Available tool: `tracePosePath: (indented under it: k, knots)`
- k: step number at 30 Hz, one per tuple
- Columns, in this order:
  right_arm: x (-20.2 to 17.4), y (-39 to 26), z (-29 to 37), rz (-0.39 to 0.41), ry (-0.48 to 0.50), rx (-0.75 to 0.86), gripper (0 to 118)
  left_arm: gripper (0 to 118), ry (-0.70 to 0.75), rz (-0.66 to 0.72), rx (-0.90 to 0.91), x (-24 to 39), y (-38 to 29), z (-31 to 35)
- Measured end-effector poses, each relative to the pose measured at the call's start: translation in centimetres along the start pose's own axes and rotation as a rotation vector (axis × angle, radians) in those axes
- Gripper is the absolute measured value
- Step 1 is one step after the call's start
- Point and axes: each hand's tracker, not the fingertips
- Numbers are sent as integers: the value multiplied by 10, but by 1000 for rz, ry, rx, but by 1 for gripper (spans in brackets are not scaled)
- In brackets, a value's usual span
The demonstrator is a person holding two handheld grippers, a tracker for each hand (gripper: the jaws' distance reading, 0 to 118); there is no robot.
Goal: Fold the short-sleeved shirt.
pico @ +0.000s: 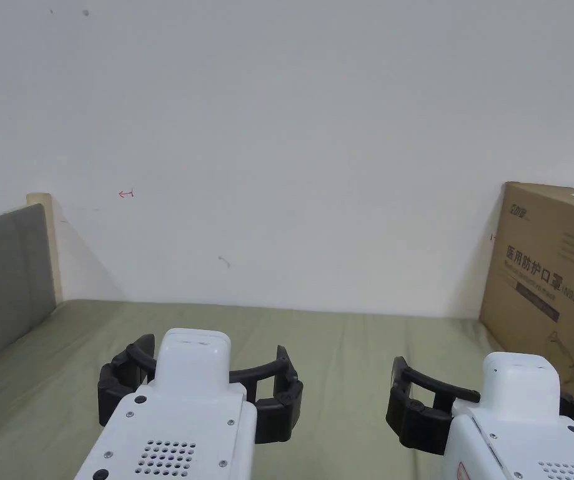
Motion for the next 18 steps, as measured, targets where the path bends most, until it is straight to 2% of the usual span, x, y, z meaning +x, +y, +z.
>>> tracePosePath:
  k: [18]
  knots:
    - [1,1,2,-2,-6,7,118,118,3,6,-2,-1,1,-1]
